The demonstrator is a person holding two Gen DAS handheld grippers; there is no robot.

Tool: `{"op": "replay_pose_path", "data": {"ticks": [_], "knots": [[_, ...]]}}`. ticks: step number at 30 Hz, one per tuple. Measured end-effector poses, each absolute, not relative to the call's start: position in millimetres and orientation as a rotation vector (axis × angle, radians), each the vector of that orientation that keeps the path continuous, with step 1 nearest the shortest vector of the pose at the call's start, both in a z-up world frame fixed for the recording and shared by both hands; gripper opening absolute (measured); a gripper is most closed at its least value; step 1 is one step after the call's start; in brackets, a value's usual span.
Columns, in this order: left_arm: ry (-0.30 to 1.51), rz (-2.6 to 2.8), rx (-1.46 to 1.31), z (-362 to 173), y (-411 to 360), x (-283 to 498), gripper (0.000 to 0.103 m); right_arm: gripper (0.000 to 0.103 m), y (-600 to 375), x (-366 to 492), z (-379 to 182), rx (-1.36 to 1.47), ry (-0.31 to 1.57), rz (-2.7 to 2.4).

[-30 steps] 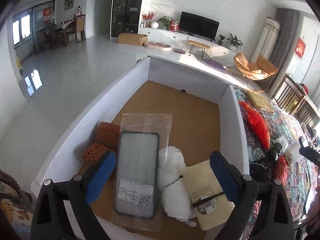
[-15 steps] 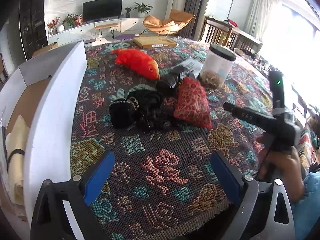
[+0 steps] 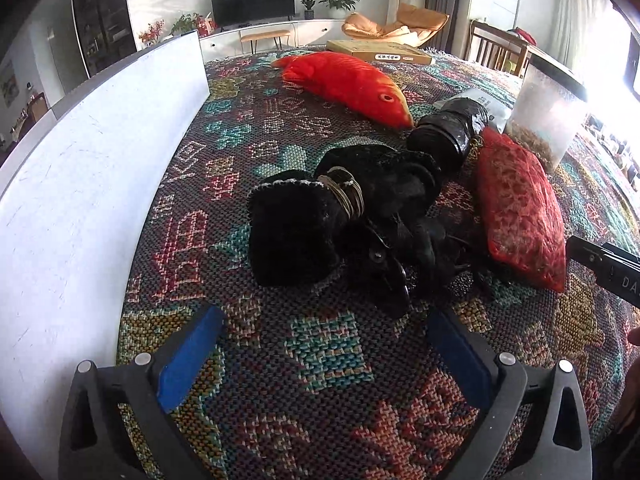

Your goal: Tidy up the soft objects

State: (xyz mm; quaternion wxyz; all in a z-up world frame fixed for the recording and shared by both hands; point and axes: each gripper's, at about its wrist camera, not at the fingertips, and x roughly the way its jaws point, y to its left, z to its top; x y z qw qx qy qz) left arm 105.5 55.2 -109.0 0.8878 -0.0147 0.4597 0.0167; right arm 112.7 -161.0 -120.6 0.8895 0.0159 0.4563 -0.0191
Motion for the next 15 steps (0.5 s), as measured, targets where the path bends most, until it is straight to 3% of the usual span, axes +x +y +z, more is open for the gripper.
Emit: {"op": "replay_pose_path", "data": {"ticks": [15], "knots": [[0.95, 0.038, -0.033, -109.8, 55.0, 106.6, 0.103, 0.087, -154.9, 115.7, -120.2, 0.024, 0.943, -0.037]]}}
